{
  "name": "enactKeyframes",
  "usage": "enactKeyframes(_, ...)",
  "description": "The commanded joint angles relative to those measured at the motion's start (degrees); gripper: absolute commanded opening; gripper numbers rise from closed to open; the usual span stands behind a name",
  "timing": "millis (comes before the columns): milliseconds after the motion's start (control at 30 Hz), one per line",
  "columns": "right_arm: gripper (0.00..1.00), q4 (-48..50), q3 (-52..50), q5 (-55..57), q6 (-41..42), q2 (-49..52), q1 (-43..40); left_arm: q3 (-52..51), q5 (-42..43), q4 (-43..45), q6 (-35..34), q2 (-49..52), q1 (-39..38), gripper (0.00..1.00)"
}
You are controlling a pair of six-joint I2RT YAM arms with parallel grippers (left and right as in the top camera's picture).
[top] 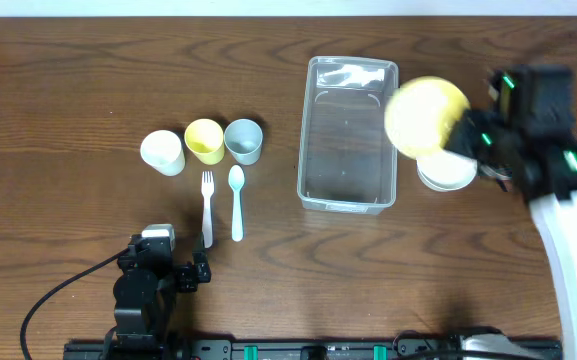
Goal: Pack container
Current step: 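Carry the yellow bowl into the clear container and release it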
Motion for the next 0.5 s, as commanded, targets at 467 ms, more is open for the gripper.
enactKeyframes(467, 0.01, 10.8, 24.9, -6.4, -1.0, 44.0, 8.2, -0.7, 0.6, 0.2, -0.1, -0.3, 0.3, 0.98)
